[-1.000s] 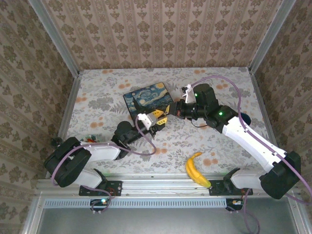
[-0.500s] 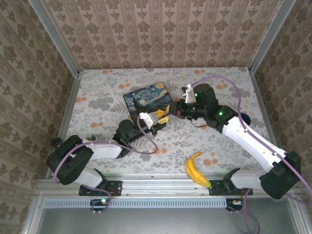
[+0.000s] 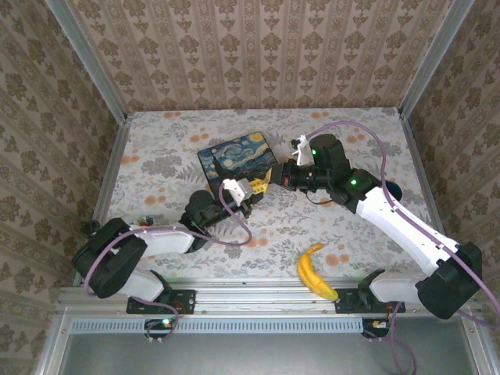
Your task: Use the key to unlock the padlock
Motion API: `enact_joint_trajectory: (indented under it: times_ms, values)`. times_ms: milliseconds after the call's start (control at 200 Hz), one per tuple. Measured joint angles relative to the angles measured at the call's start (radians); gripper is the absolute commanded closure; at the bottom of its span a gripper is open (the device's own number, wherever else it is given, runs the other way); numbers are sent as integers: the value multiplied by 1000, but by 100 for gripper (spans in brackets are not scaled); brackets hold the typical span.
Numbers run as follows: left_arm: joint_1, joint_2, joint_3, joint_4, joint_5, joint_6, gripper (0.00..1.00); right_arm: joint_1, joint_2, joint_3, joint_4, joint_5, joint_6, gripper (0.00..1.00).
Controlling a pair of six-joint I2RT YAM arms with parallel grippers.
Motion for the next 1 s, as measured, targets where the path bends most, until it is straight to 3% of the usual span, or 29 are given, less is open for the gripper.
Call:
enact_joint_trajectory:
  times_ms: [125, 355, 510, 725, 1000]
  values:
    - [62, -145, 21, -253, 73, 18, 100, 1, 0, 8, -47, 6, -70, 72]
    - [99, -346, 290, -1043, 117, 213, 100, 1, -122, 0, -95, 89, -288, 74]
    - [104, -371, 425, -1419, 134, 337, 100, 18, -230, -63, -23, 104, -441, 73]
    - [103, -326, 566, -1748, 153, 451, 100, 79, -182, -80, 17, 42, -609, 73]
    - [103, -303, 616, -1881, 168, 507, 100, 157, -109, -80, 49, -63, -735, 71]
